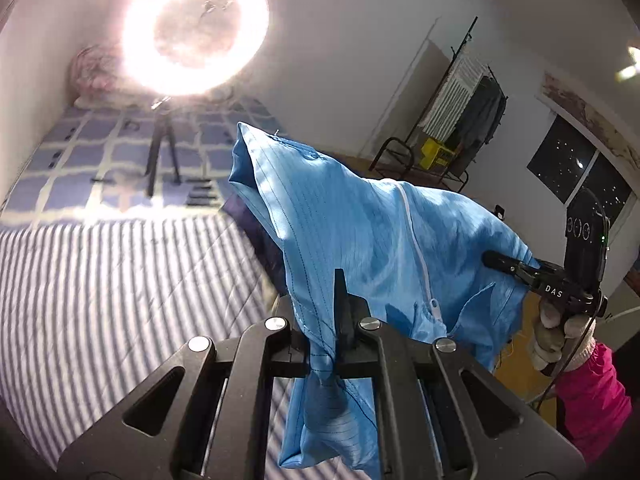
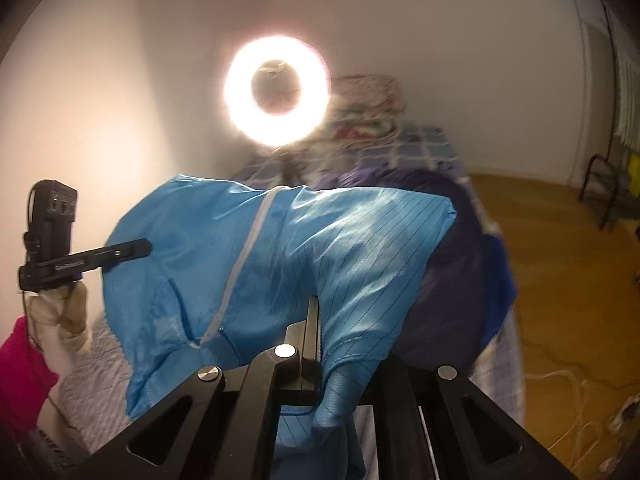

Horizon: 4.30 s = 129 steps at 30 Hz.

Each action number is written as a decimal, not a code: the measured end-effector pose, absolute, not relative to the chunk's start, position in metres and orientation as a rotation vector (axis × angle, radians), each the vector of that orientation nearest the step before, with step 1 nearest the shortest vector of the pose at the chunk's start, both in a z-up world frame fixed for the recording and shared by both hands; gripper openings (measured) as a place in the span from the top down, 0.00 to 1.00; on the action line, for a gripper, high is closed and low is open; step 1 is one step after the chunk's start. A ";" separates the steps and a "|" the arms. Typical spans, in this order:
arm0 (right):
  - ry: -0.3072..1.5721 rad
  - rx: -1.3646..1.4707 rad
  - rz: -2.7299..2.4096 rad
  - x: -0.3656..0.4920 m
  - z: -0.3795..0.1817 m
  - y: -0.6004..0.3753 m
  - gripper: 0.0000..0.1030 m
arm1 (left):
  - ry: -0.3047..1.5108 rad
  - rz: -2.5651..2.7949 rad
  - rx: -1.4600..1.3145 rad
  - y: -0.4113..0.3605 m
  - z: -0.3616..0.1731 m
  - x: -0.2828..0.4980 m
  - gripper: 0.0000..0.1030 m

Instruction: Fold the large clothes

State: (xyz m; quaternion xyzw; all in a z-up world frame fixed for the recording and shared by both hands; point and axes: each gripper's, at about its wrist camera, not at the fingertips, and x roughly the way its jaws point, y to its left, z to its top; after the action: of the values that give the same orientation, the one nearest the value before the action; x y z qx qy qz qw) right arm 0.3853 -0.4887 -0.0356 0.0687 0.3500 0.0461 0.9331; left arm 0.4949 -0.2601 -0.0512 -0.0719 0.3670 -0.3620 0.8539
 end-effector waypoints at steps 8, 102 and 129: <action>0.669 0.108 -0.052 0.439 -0.017 -0.547 0.98 | 0.720 -0.745 -0.114 -0.338 -0.050 0.556 0.96; 0.515 0.194 -0.270 0.136 0.030 -0.367 0.00 | 0.589 -0.522 0.111 -0.197 0.008 0.183 0.00; 0.543 0.179 -0.253 0.136 0.019 -0.353 0.00 | 0.557 -0.521 0.151 -0.192 0.006 0.169 0.00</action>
State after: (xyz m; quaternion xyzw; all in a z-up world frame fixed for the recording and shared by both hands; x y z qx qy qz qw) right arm 0.1358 -0.3528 0.0186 0.0878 0.2669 -0.1243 0.9516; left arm 0.1693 -0.1916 0.0060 0.0736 0.2713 -0.2540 0.9254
